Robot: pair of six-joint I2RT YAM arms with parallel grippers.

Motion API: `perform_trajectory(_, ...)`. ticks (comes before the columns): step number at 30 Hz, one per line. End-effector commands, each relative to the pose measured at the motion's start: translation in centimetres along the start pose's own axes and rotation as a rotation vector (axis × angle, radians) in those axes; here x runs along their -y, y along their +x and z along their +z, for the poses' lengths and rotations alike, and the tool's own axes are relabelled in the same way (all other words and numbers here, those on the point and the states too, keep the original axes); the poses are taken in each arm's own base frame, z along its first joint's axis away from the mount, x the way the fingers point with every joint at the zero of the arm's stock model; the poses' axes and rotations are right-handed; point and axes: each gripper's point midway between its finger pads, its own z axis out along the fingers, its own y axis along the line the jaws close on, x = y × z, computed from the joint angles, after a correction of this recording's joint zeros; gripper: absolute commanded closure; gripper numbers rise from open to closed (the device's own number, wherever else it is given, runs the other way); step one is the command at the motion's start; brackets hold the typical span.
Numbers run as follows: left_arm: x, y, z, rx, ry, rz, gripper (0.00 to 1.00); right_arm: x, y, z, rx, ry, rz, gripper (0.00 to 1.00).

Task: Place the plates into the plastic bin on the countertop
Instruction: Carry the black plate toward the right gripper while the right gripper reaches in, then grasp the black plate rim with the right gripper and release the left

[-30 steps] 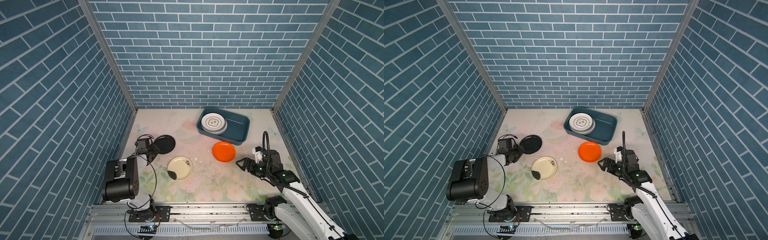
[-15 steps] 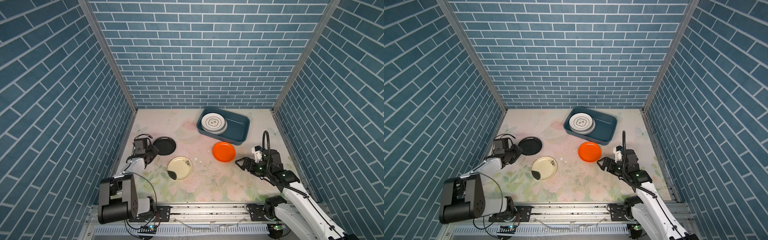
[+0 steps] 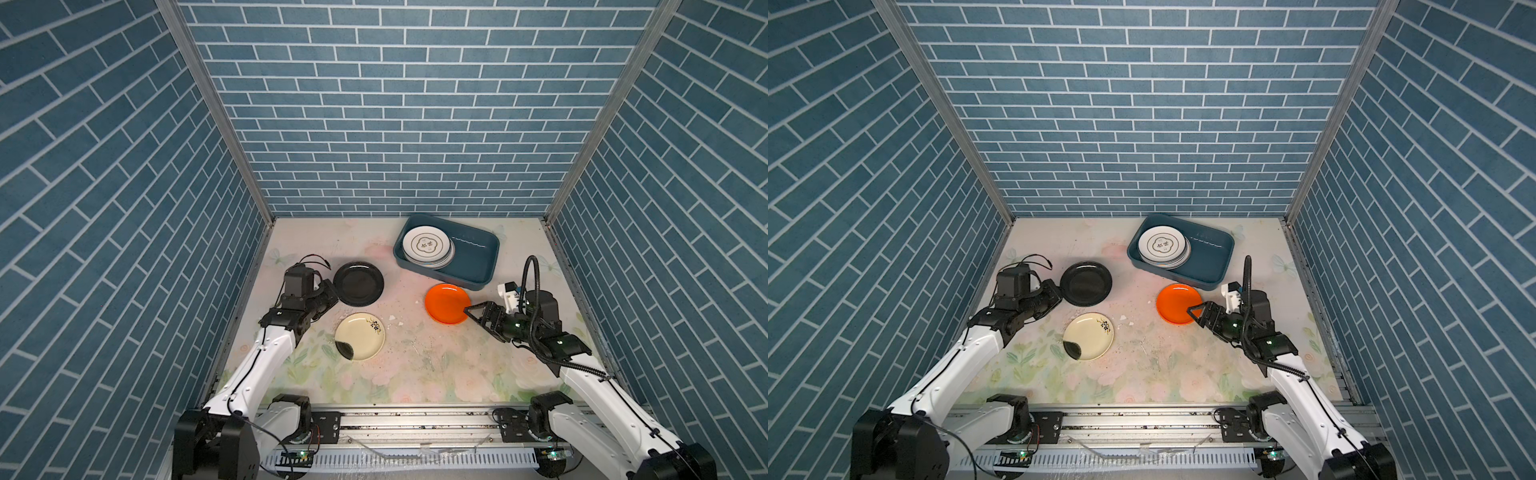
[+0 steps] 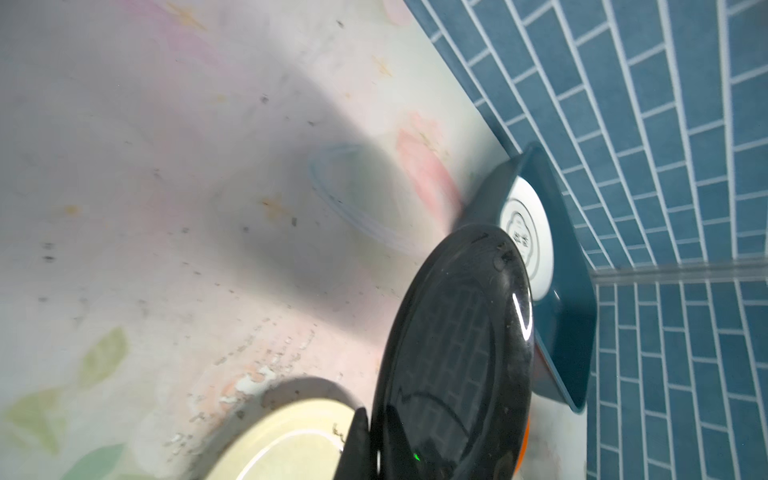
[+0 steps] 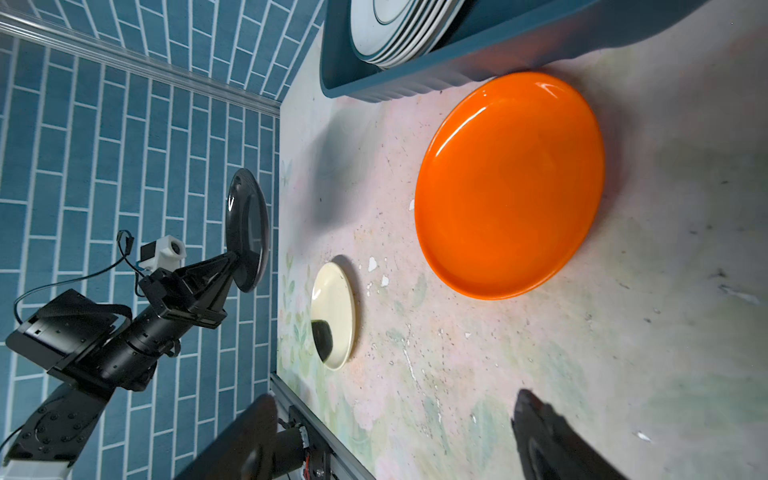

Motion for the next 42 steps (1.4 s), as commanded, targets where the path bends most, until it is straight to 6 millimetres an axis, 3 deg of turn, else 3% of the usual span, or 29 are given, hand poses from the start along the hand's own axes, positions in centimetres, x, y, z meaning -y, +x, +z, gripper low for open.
perform_trajectory(1, 3.5, -0.2, -0.8, 0.024, 0.04, 0.046, 1.0, -3.0, -1.2, 0.0, 0.023, -0.104, -0.011, 0.15)
perform_trajectory(5, 6.7, 1.2, -0.1, -0.013, 0.087, 0.095, 1.0, -4.5, -1.6, 0.3, 0.019, -0.135, -0.036, 0.2)
perform_trajectory(13, 10.9, 4.7, 1.9, -0.083, 0.137, 0.168, 1.0, -6.4, -1.7, 1.3, 0.009, -0.164, -0.073, 0.25)
perform_trajectory(19, 14.2, 7.5, 2.7, -0.139, 0.2, 0.206, 1.0, -6.4, -1.5, 2.8, -0.018, -0.145, -0.076, 0.28)
perform_trajectory(23, 15.7, 9.1, 2.6, -0.16, 0.228, 0.233, 1.0, -6.4, -1.5, 3.5, -0.028, -0.142, -0.081, 0.38)
perform_trajectory(33, 16.7, 10.7, 1.8, -0.18, 0.257, 0.257, 1.0, -6.5, -1.7, 4.2, -0.03, -0.132, -0.085, 0.78)
perform_trajectory(35, 16.5, 11.0, 1.7, -0.19, 0.254, 0.262, 1.0, -6.5, -1.6, 4.4, -0.036, -0.129, -0.081, 0.83)
perform_trajectory(42, 15.2, 11.2, 1.3, -0.183, 0.231, 0.272, 1.0, -6.7, -1.5, 5.2, -0.062, -0.128, -0.08, 0.85)
